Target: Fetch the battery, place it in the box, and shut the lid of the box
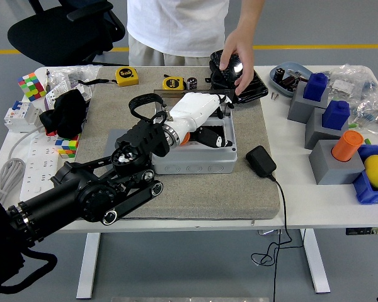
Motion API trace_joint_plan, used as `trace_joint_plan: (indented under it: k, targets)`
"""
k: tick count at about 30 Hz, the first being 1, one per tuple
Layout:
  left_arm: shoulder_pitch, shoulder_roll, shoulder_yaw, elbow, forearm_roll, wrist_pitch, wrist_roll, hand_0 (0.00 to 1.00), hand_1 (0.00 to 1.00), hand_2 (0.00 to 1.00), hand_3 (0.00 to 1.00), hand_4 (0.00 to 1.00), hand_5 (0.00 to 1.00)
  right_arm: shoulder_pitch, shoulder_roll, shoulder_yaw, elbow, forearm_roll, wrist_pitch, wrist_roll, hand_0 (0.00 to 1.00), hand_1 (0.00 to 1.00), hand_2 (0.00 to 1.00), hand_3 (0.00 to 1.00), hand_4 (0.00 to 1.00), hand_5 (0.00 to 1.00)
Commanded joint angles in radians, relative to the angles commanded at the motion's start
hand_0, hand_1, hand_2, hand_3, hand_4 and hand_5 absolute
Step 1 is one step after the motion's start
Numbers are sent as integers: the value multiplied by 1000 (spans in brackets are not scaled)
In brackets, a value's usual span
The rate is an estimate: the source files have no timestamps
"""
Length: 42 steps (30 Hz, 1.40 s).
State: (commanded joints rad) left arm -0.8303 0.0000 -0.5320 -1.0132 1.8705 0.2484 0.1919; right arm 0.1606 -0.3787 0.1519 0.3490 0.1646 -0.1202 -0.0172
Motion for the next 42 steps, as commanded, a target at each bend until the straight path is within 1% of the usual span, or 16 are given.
trace_joint_plan:
  k: [5,6,9,11,12,17,18,23,24,26,29,30,31,35,36,42]
  targets:
    - [26,0,-36,-57,-26,5,-7,614,768,754,832,998,381,-1,0,3,-1,0,0,0,504,620,660,562,946,514]
    - [34,0,-46,-72,-32,7,-8,563,713,720,814,998,391,-1,0,2,-1,1,0,-1,503,620,659,562,945,514]
    - [61,5,-83,-121,-32,13,-10,563,713,720,814,998,391,-2,0,6,-1,0,0,0,503,620,659,562,945,514]
    - [82,19,-106,-153,-36,17,-10,563,713,720,814,998,391,-2,1,7,-1,-2,0,0,503,620,659,562,945,514]
    - [91,26,-115,-166,-38,17,-9,475,633,640,757,998,396,-2,1,8,-1,-2,-1,0,503,621,659,562,945,514]
    - [149,80,-155,-229,-40,10,-4,475,633,640,757,998,396,-2,2,12,-2,-4,-1,0,503,621,659,562,945,514]
    - [158,91,-159,-239,-41,8,-3,459,589,593,677,998,396,-2,2,13,-2,-4,-1,1,503,621,659,561,945,514]
    - [218,159,-184,-310,-69,9,-23,459,589,593,677,998,396,-4,0,18,-3,-5,-1,1,503,621,659,561,945,514]
    - [229,171,-188,-326,-75,10,-26,427,556,539,567,998,401,-5,0,19,-3,-5,-1,1,503,621,659,561,945,514]
    - [256,200,-197,-360,-87,10,-33,427,556,539,567,998,401,-5,-1,20,-3,-5,0,2,503,621,659,561,945,514]
    - [288,233,-207,-399,-100,9,-34,427,556,539,567,998,401,-5,-1,25,-3,-6,0,2,503,621,659,561,945,514]
    - [298,244,-210,-412,-107,8,-32,364,502,516,543,998,398,-5,-1,26,-3,-6,0,2,503,621,659,561,945,514]
    - [307,253,-213,-422,-111,6,-31,364,502,516,543,998,398,-5,-2,26,-3,-6,0,3,503,621,659,561,945,514]
    - [332,273,-218,-445,-103,-1,-19,364,502,516,543,998,398,-5,-2,25,-3,-5,0,3,503,621,659,561,945,514]
    - [335,275,-217,-445,-103,-2,-17,343,492,513,539,998,400,-4,-2,25,-3,-5,0,3,503,620,659,561,945,513]
    - [339,280,-189,-424,-124,-11,-16,358,498,515,541,998,397,-1,-2,23,-2,-6,0,5,504,621,659,560,945,512]
